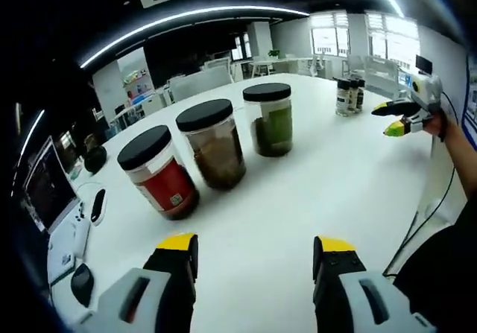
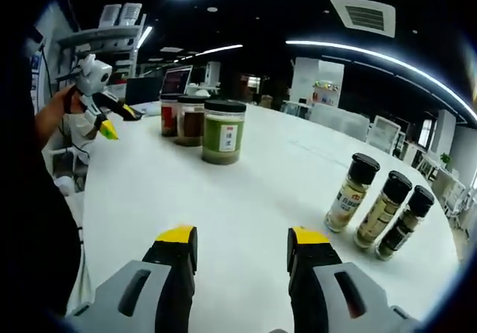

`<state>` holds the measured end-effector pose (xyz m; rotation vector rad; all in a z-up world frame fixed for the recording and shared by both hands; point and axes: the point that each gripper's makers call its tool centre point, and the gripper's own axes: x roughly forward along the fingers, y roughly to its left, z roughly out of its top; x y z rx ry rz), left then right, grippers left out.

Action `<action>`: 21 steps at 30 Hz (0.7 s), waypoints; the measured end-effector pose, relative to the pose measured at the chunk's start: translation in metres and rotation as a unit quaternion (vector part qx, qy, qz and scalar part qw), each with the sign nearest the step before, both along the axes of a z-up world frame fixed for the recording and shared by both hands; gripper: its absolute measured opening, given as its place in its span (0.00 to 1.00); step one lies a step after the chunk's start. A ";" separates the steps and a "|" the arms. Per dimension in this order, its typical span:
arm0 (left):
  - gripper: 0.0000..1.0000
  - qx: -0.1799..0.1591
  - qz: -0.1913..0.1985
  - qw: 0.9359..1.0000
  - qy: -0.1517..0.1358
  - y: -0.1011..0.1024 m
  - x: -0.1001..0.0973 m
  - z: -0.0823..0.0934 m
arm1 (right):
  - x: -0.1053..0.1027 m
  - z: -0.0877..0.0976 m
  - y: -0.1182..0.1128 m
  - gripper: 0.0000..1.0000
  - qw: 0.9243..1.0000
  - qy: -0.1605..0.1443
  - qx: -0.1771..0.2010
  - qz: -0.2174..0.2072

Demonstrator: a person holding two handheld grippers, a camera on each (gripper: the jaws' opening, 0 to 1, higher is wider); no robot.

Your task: Pick up the mixed condiments and ingredients on the table and sort them into separate groups

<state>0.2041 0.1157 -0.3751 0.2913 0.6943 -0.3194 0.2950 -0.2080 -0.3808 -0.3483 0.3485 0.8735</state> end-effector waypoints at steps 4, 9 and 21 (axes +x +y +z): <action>0.63 0.005 -0.013 1.000 0.003 -0.009 -0.010 0.001 | -0.002 -0.009 -0.011 0.47 0.998 0.056 -0.009 -0.037; 0.63 -0.003 -0.016 1.000 0.006 -0.012 -0.018 0.005 | -0.010 -0.007 -0.017 0.47 0.995 0.079 -0.017 -0.055; 0.65 0.002 -0.038 0.999 -0.012 -0.017 -0.021 0.017 | -0.024 -0.013 -0.019 0.48 0.994 0.085 -0.046 -0.053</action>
